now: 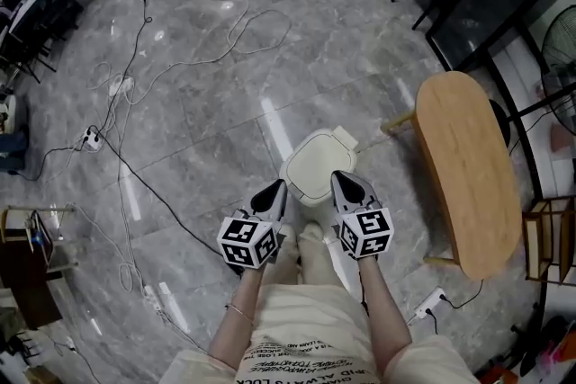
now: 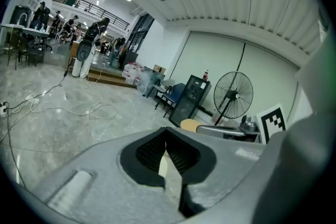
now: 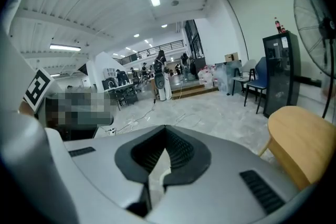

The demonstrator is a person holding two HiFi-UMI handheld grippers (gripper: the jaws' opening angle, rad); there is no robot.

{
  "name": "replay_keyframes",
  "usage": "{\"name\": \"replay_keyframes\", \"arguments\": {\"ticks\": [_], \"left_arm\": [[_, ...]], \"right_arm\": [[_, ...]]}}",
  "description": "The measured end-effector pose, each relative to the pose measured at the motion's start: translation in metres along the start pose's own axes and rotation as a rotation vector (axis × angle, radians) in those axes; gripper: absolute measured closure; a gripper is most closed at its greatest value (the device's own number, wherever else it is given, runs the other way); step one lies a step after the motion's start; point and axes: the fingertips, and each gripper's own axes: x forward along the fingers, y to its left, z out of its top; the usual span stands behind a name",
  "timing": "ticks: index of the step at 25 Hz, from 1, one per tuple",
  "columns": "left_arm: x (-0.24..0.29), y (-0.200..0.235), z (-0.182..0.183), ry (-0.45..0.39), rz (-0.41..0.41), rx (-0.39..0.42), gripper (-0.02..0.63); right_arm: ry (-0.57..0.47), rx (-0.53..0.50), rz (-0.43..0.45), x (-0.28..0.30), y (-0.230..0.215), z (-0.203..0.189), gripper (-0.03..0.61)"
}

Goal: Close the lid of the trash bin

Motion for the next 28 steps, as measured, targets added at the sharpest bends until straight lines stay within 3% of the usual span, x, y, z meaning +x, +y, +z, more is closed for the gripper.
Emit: {"name": "replay_keyframes", "arguments": {"ticks": [15,28], "left_arm": [[-0.047,-0.012,0.078,-0.125,-0.027,0.128,0.591],[-0.086,-0.024,0.125,-0.241,-0.009,0.262,0.591]], "right_arm": [[-0.201,0.003,0.029,-0.046,0.019,0.092,0.574],[-0.330,-0.003,0.041,-0.082,0.018,0.132,0.574]]}}
